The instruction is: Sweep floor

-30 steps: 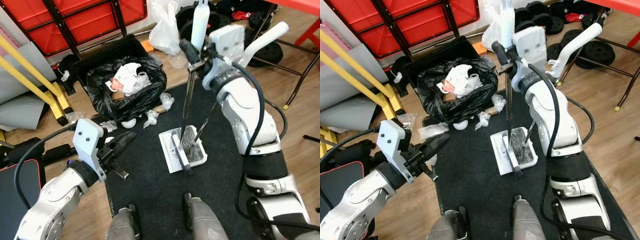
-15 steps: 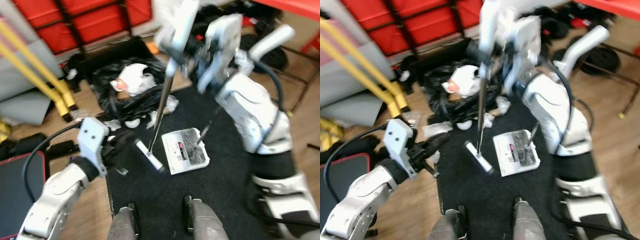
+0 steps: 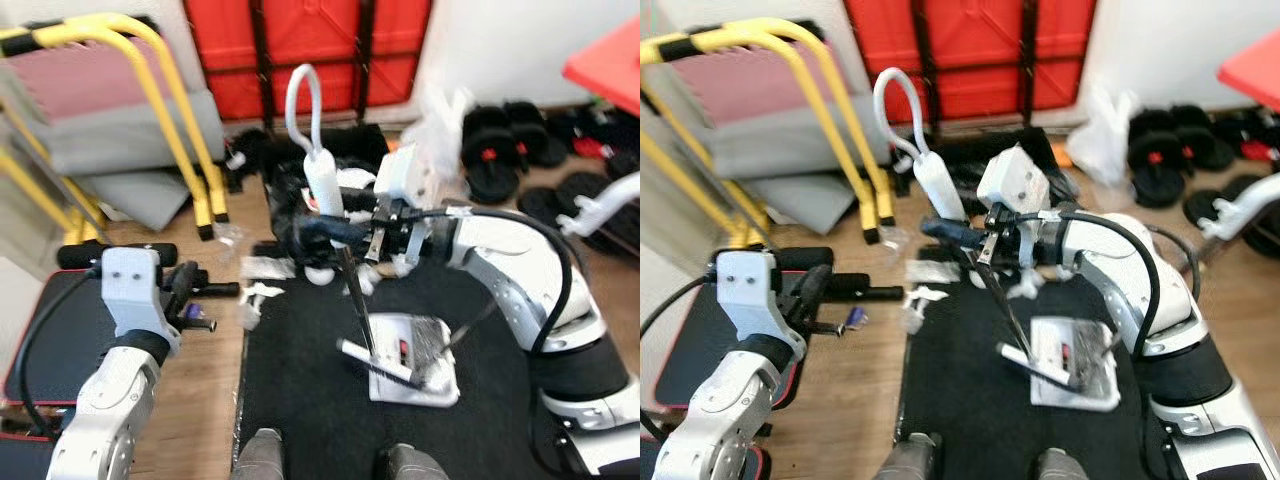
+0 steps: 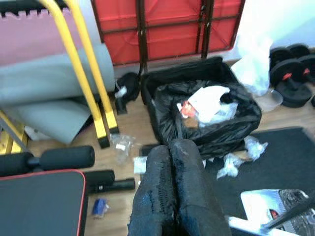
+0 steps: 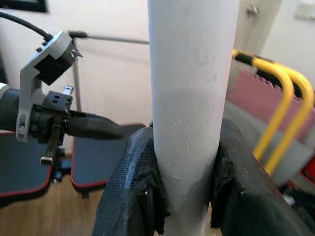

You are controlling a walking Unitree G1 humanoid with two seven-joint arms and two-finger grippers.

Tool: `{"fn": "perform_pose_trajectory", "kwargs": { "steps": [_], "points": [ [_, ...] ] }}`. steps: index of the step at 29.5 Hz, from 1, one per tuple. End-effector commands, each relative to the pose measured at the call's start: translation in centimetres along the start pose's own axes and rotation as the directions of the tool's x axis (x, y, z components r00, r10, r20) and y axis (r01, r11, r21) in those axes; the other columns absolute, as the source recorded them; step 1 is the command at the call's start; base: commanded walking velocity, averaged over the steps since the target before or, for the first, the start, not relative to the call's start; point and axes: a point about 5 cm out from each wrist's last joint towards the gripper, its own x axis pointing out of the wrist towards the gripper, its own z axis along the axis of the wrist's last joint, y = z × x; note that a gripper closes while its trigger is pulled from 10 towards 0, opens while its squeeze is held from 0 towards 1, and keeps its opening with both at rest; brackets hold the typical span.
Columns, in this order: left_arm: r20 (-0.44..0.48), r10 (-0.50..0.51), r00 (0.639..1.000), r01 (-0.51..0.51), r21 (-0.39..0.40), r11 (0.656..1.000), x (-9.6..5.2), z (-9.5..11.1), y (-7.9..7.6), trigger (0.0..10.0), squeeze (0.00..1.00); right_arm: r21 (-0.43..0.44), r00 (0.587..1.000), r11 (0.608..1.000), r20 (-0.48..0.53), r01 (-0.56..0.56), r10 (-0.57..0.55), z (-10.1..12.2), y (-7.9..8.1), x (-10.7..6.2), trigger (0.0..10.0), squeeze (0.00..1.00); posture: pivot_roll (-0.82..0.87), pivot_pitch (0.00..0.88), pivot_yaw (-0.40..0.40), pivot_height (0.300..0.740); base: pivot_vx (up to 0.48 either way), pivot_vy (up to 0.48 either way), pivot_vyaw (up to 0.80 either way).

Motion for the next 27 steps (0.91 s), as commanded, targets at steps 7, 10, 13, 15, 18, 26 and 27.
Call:
{"fn": "perform_pose_trajectory", "kwargs": {
  "steps": [7,10,13,15,18,26,27],
  "points": [
    [0.005,-0.019,1.0,0.019,-0.054,0.998,0.3,0.0,-1.7,10.0,0.0,0.028,0.998,1.0,0.055,-0.011,0.01,-0.8,1.8,0.6,10.0,0.0,-0.11,0.0,0.037,0.74,0.0,-0.124,0.8],
    [0.009,-0.024,1.0,0.024,-0.055,0.998,0.7,0.1,-1.9,10.0,0.0,0.034,0.999,0.999,0.053,-0.007,0.005,-1.0,1.9,0.6,10.0,0.0,-0.12,0.0,0.048,0.74,0.0,0.0,0.8],
    [0.007,-0.03,1.0,0.03,-0.043,0.999,0.9,0.1,-2.0,10.0,0.0,0.037,0.999,0.999,0.052,-0.003,0.001,-1.1,1.9,0.6,10.0,0.0,-0.12,0.0,0.048,0.74,0.0,0.0,0.8],
    [0.006,-0.043,0.999,0.043,-0.029,0.999,1.0,0.1,-2.2,10.0,0.0,0.038,0.999,0.999,0.051,0.006,-0.008,-1.3,1.8,0.7,10.0,0.0,-0.11,0.0,0.048,0.74,0.0,0.0,0.8],
    [0.004,-0.058,0.998,0.058,-0.012,0.998,1.1,0.0,-2.5,10.0,0.0,0.041,0.999,0.999,0.042,0.024,-0.025,-1.6,1.7,0.7,10.0,0.0,-0.11,0.0,0.046,0.74,0.0,0.0,0.8],
    [-0.006,-0.054,0.999,0.054,-0.008,0.998,0.8,-0.3,-2.8,10.0,0.0,0.063,0.999,0.997,0.01,0.044,-0.045,-2.9,1.8,0.8,10.0,0.0,-0.1,0.0,0.039,0.74,0.0,0.0,0.8],
    [-0.006,-0.054,0.999,0.054,-0.008,0.998,0.8,-0.3,-2.8,10.0,0.0,0.063,0.999,0.997,0.01,0.044,-0.045,-2.9,1.8,0.8,10.0,0.0,-0.1,0.0,0.039,0.74,0.0,0.0,0.8]
  ]
}}
